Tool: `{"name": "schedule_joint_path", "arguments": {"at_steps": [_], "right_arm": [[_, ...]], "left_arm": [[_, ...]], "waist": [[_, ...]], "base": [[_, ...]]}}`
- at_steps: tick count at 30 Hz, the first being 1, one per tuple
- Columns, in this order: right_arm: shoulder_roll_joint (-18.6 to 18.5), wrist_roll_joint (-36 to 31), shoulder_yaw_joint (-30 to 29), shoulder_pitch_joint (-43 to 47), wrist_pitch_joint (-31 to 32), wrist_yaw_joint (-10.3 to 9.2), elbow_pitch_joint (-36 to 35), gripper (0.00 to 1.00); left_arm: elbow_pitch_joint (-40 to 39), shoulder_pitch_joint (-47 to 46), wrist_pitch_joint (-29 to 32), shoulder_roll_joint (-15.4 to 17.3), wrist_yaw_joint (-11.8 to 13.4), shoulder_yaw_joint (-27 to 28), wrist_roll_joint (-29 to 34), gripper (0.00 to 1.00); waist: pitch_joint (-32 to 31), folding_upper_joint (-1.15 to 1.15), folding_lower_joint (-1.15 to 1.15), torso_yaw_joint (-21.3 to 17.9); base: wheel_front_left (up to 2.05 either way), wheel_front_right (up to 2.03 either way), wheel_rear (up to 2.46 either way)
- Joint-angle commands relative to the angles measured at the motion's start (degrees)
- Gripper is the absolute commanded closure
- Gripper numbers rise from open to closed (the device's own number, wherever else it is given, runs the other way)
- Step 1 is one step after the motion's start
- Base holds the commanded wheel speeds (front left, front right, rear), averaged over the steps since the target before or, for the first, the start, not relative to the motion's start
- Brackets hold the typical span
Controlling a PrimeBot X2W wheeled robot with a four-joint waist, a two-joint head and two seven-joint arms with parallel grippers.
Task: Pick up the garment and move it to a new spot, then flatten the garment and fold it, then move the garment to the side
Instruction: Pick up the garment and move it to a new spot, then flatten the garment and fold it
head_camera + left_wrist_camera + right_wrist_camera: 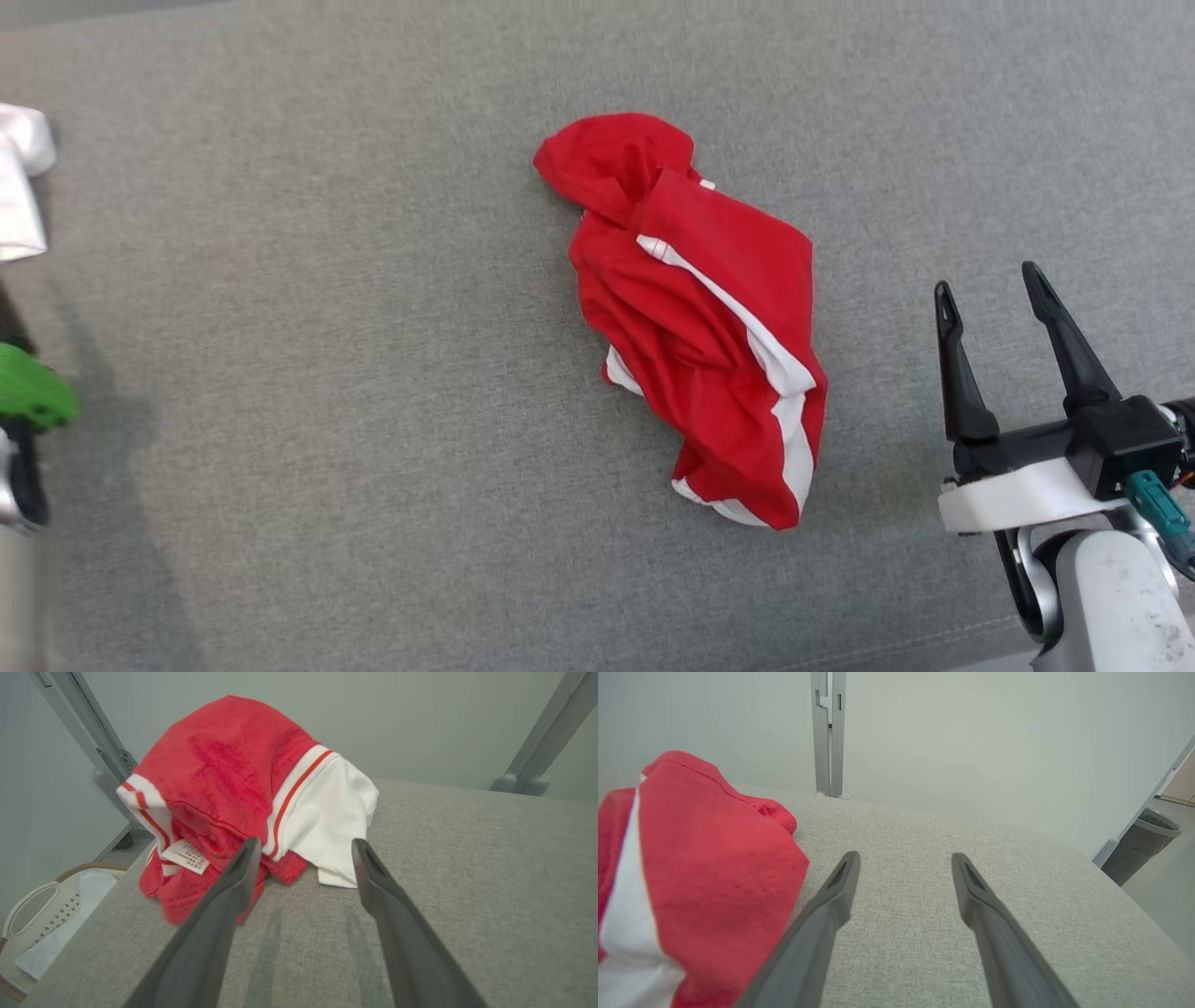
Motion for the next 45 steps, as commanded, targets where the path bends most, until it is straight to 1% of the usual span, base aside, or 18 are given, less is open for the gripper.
{"name": "schedule_joint_path", "arguments": {"at_steps": [1, 2, 3, 5, 8, 12, 14, 15, 20, 26, 33, 37, 45], "right_arm": [[-0.18, -0.26, -0.29, 1.16, -0.28, -0.08, 0.33, 0.00], [-0.18, -0.29, -0.51, 1.61, -0.28, -0.08, 0.48, 0.00], [-0.18, -0.21, -0.84, 2.52, -0.28, -0.08, 0.85, 0.00], [-0.18, -0.06, -1.15, 3.17, -0.28, -0.08, 1.00, 0.00], [-0.18, 0.15, -1.58, 4.48, -0.28, -0.08, 1.56, 0.00], [-0.17, 1.00, -2.32, 5.75, -0.28, -0.08, 2.17, 0.00], [-0.19, 1.45, -2.84, 6.38, -0.28, -0.08, 2.46, 0.00], [-0.19, 1.64, -3.04, 6.68, -0.28, -0.08, 2.66, 0.00], [-0.17, 2.46, -2.48, 7.62, -0.28, -0.08, 3.20, 0.00], [-0.17, 3.62, -1.18, 8.73, -0.28, -0.08, 4.04, 0.00], [-0.17, 5.24, 0.45, 9.91, -0.28, -0.08, 5.47, 0.00], [-0.18, 5.90, 1.45, 9.95, -0.28, -0.08, 5.99, 0.00], [-0.18, 6.07, 1.65, 9.96, -0.28, -0.08, 6.27, 0.00]], "left_arm": [[-3.51, 3.40, -0.16, -1.25, 0.42, 0.27, 1.49, 0.00], [-6.82, 5.37, -0.17, -2.29, 0.79, 0.40, 2.06, 0.00], [-12.88, 9.48, -0.16, -4.53, 1.31, 0.25, 3.32, 0.00], [-18.48, 13.15, -0.11, -6.36, 1.58, 0.05, 4.12, 0.00], [-25.97, 18.01, -0.11, -9.38, 1.39, -0.91, 4.67, 0.00], [-33.22, 23.73, -0.11, -13.15, 1.46, -2.45, 5.10, 0.00], [-35.48, 26.60, -0.11, -15.70, 0.39, -3.66, 4.34, 0.00], [-35.96, 27.79, -0.10, -16.77, 0.36, -3.64, 3.98, 0.00], [-35.68, 32.46, -0.11, -20.53, -1.03, -3.32, 3.65, 0.00], [-35.44, 36.25, -0.11, -22.86, -1.42, -2.10, 5.13, 0.00], [-34.99, 39.78, -0.11, -23.29, -1.61, -2.25, 8.61, 0.00], [-35.01, 40.80, -0.10, -23.35, -1.80, -1.72, 8.77, 0.00], [-34.52, 41.36, -0.11, -23.38, -1.48, -2.93, 8.01, 0.00]], "waist": [[-4.49, 0.00, -0.01, 1.91], [-5.77, 0.00, -0.01, 2.15], [-7.91, 0.00, -0.01, 2.47], [-9.80, 0.00, -0.01, 2.63], [-12.73, 0.00, -0.01, 2.73], [-16.01, 0.00, -0.01, 2.56], [-17.54, 0.00, -0.01, 2.44], [-18.25, 0.00, -0.01, 2.46], [-20.45, 0.00, -0.01, 2.33], [-21.59, 0.00, -0.01, 2.68], [-22.54, 0.00, -0.01, 2.73], [-22.78, 0.00, -0.01, 2.67], [-23.14, 0.00, -0.01, 3.01]], "base": [[0.00, 0.00, 0.00], [0.00, 0.00, 0.00], [0.00, 0.00, 0.00], [0.00, 0.00, 0.00], [0.00, 0.00, 0.00], [0.00, 0.00, 0.00], [0.00, 0.00, 0.00], [0.00, 0.00, 0.00], [0.00, 0.00, 0.00], [0.00, 0.00, 0.00], [0.00, 0.00, 0.00], [0.00, 0.00, 0.00], [0.00, 0.00, 0.00]]}}
